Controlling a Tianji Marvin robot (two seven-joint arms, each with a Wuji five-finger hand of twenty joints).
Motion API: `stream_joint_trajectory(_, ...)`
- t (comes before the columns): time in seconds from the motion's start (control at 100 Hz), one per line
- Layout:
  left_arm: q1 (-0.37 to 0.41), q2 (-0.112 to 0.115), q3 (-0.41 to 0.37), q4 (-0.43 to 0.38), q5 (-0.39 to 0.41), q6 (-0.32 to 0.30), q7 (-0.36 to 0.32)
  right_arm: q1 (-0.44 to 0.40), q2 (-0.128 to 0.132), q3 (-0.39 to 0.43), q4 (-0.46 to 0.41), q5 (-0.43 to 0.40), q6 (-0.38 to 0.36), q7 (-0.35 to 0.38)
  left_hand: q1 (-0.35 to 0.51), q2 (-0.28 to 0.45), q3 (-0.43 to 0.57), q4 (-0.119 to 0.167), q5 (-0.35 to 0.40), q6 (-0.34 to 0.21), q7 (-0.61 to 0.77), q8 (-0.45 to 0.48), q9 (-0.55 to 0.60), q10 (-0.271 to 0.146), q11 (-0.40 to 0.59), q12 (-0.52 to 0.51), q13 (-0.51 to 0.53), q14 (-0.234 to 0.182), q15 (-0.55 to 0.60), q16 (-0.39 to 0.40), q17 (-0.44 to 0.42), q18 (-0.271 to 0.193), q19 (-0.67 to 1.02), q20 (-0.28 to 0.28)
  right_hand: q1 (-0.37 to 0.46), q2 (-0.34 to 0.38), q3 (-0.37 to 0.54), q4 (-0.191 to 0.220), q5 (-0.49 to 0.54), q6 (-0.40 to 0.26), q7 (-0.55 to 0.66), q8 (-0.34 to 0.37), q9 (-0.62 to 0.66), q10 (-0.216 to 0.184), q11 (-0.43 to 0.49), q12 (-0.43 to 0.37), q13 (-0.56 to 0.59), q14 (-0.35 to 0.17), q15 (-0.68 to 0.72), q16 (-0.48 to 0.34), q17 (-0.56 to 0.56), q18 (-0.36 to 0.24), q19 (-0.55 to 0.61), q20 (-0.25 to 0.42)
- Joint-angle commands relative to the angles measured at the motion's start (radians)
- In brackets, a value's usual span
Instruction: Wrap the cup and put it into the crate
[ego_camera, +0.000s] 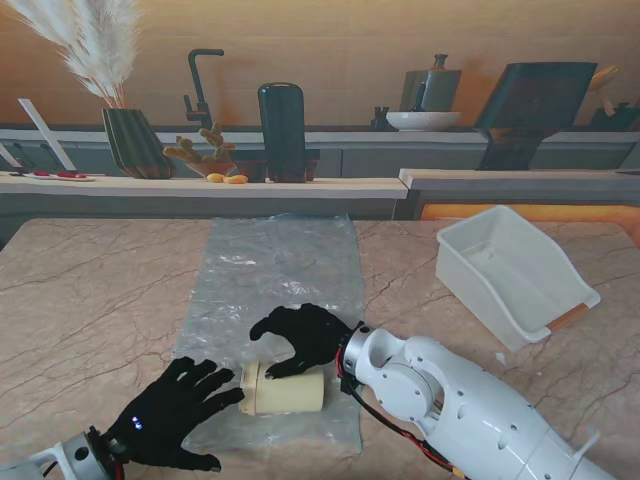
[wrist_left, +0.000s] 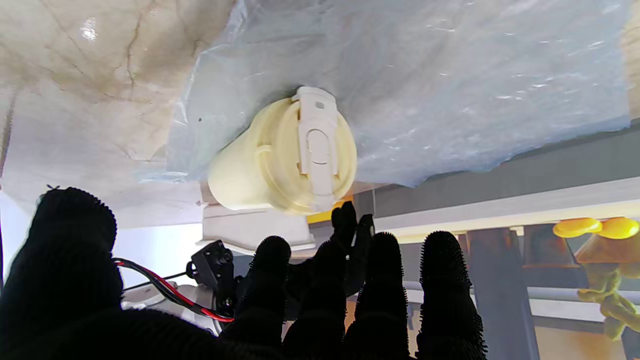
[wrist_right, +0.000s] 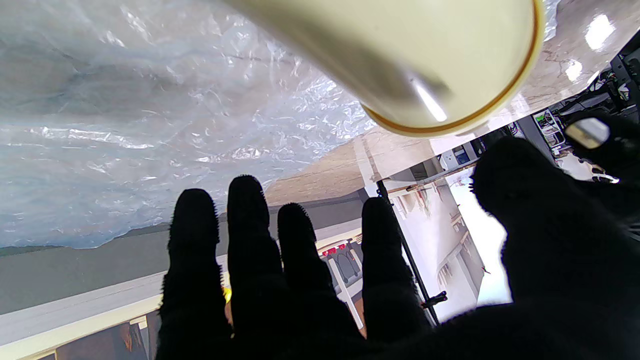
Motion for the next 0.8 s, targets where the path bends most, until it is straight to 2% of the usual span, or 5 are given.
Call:
stream_joint_trajectory(0.0,-0.001,0.002,0.017,0.013,0.014,0.003,0.015,-0.008,-0.001,-0.001,-0.008,-0.003,0.003,0.0,0.015,0.041,-0.025,0.032,-0.038,0.004,-0.078,-0.038,-0.061,0.013,-0.036,-0.039,-0.059,-0.004,-0.068,-0.065,-0.039,0.033,-0.093,-0.075,-0.034,0.044,-0.014,0.027,-0.015,-0.01,-0.017,0.007,-0.009,-0.005,-0.012,0.0,-0.025,-0.008,-0.008,-0.005,-0.008,-0.002,-0.022,0.023)
stream_joint_trajectory(0.23,-0.017,0.003,0.034,0.015,0.016,0.009,0.02,-0.033,0.006,0.024,-0.035,-0.015,-0.002,0.013,0.047,0.041,-0.019,0.034,-0.036,-0.02,-0.072,-0.027,-0.075,0.013,-0.043,-0.06,-0.078,-0.002,-0.093,-0.105,-0.048,0.033,-0.139,-0.116,-0.027,0.041,-0.015,0.028,-0.01,-0.006,-0.017,0.007,-0.007,-0.003,-0.012,0.0,-0.026,-0.007,-0.008,-0.004,-0.012,-0.001,-0.026,0.025)
stream_joint_trajectory(0.35,-0.036,0.0,0.053,0.024,-0.001,0.026,0.001,-0.077,0.015,0.064,-0.068,-0.062,-0.036,0.005,0.07,0.043,-0.013,0.031,-0.034,-0.022,-0.048,-0.012,-0.075,0.015,-0.05,-0.073,-0.082,0.001,-0.096,-0.119,-0.049,0.033,-0.152,-0.13,-0.018,0.026,-0.015,0.029,0.009,-0.007,-0.013,0.009,0.019,-0.002,0.009,0.011,0.0,-0.026,0.027,0.017,-0.003,-0.002,-0.022,0.031)
stream_joint_trajectory(0.47,-0.055,-0.002,0.072,0.034,-0.018,0.041,-0.018,-0.144,0.023,0.124,-0.104,-0.133,-0.095,-0.04,0.08,0.043,-0.014,0.03,-0.034,-0.022,-0.022,-0.001,-0.077,0.016,-0.057,-0.083,-0.087,0.002,-0.1,-0.131,-0.052,0.035,-0.159,-0.139,-0.01,0.003,-0.008,0.027,0.045,-0.014,0.007,0.021,0.061,-0.009,0.067,0.052,0.03,-0.04,0.116,0.073,0.023,-0.012,0.032,0.062)
stream_joint_trajectory(0.79,-0.066,-0.006,0.085,0.022,-0.031,0.058,-0.036,-0.337,0.045,0.291,-0.17,-0.365,-0.325,-0.228,0.106,0.046,-0.01,0.028,-0.034,-0.024,-0.016,-0.008,-0.076,0.016,-0.065,-0.097,-0.085,0.004,-0.101,-0.143,-0.043,0.019,-0.171,-0.153,-0.018,-0.047,0.02,0.02,0.121,-0.042,0.095,0.045,0.173,-0.054,0.234,0.162,0.106,-0.084,0.398,0.21,0.088,-0.093,0.329,0.131)
